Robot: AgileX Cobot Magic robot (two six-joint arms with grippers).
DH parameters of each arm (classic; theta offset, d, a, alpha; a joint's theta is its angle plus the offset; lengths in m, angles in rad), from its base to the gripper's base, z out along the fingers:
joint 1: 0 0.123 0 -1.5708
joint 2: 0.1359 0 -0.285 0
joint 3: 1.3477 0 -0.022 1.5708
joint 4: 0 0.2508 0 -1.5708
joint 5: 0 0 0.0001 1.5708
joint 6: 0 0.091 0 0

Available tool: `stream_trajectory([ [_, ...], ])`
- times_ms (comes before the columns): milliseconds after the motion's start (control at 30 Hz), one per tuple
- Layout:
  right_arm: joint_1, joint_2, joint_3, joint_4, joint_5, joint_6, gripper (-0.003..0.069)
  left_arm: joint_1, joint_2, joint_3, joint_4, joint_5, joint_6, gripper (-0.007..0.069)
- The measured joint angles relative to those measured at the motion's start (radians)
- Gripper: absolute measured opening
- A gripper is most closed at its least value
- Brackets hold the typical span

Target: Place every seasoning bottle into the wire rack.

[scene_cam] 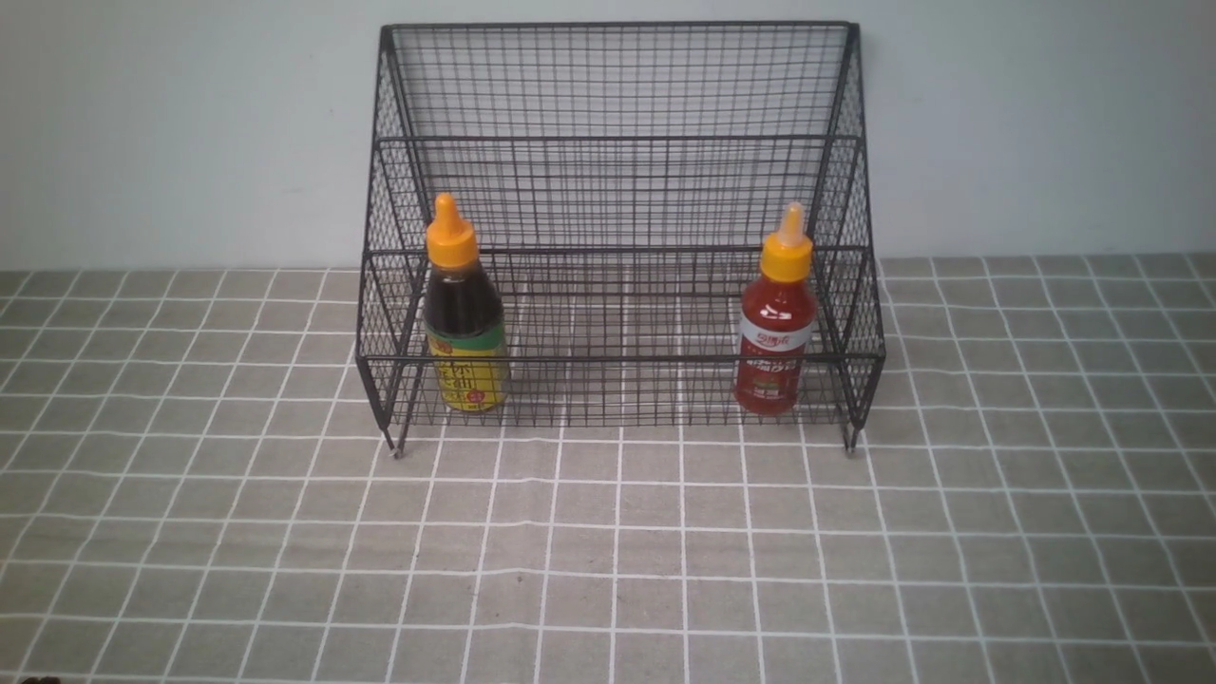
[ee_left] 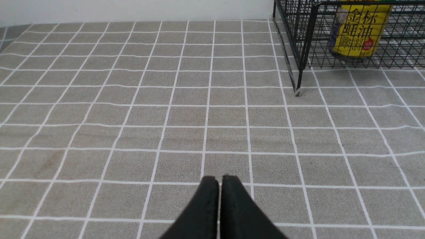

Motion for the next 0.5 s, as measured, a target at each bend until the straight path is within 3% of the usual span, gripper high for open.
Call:
stream_trajectory([
  [500,0.000,0.001,0.012,-0.004,-0.042,0.001,-0.0014,0.000,0.000,0.000,0.002,0.000,0.000,-0.0007],
])
